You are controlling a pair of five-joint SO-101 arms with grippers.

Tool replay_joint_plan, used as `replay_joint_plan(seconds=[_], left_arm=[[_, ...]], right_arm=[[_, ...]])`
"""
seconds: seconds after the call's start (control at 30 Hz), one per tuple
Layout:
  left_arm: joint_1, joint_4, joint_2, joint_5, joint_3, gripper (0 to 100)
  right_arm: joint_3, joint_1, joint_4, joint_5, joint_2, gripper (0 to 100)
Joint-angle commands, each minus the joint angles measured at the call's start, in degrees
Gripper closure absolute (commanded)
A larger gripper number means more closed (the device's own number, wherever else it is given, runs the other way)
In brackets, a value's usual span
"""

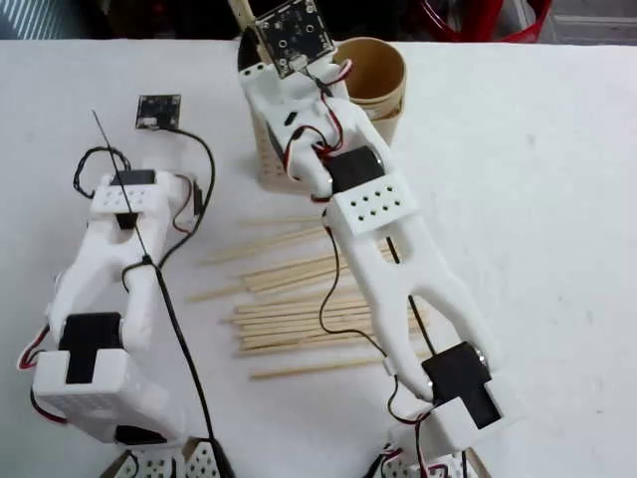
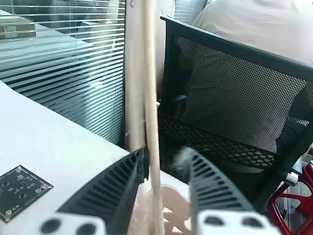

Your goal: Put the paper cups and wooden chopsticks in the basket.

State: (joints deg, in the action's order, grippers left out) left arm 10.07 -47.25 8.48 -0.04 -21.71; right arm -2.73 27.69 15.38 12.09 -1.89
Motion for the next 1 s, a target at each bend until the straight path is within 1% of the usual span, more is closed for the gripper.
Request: replay_joint_plan(seconds=[0.0, 0.1, 0.2, 0.23, 0.3, 0.37, 0.43, 0.5, 0.57, 0.63, 0.73, 0.83, 0.9, 0.97], left_arm=[[-0.22, 1.05, -3.38, 0.26, 1.67, 90], [-0.22, 1.05, -3.38, 0.26, 1.67, 90], [-0.22, 1.05, -3.38, 0.26, 1.67, 90], [-0.22, 1.05, -3.74, 0.26, 1.76, 90], [-0.13, 0.7, -4.18, 0.26, 2.2, 90], [-0.22, -1.76, -5.49, -0.26, 3.34, 90], [-0.57, -6.77, -7.52, -5.27, 5.1, 90], [-1.8, -12.57, -10.15, -10.64, 7.21, 90], [-3.65, -18.55, -12.44, -16.97, 8.97, 90], [-6.46, -24.7, -14.11, -24.18, 10.02, 90], [-11.47, -34.11, -15.08, -33.67, 12.66, 90], [-14.73, -41.76, -14.99, -42.2, 16.18, 88], [-16.92, -45.45, -14.99, -48.44, 17.05, 86], [-18.95, -46.42, -14.9, -52.66, 16.7, 85]], right_arm=[[-3.43, 0.57, 0.13, -0.44, 1.1, 84.1], [-3.43, 0.66, 0.92, -0.18, 1.19, 86.8], [-3.78, 0.66, 6.37, 0.0, 2.33, 92.4], [-3.69, 0.66, 10.15, 0.09, 3.65, 94.8], [-3.6, 0.22, 20.97, 0.09, 7.52, 98.7], [-3.6, 0.04, 32.48, 0.18, 12.26, 96.7], [-3.43, -0.22, 43.56, 1.67, 17.19, 96.6], [-3.34, -0.66, 53.32, 6.07, 21.41, 97.9], [-2.81, -1.36, 60.44, 9.49, 25.1, 98.2], [-0.26, -3.82, 65.36, 11.34, 28.53, 98.1], [7.21, -8.4, 69.14, 14.33, 32.48, 98.1], [17.14, -12.53, 69.58, 17.67, 35.65, 98.1], [24.0, -14.46, 69.41, 21.01, 37.58, 98.1], [30.15, -15.43, 69.32, 23.12, 39.87, 98.1]])
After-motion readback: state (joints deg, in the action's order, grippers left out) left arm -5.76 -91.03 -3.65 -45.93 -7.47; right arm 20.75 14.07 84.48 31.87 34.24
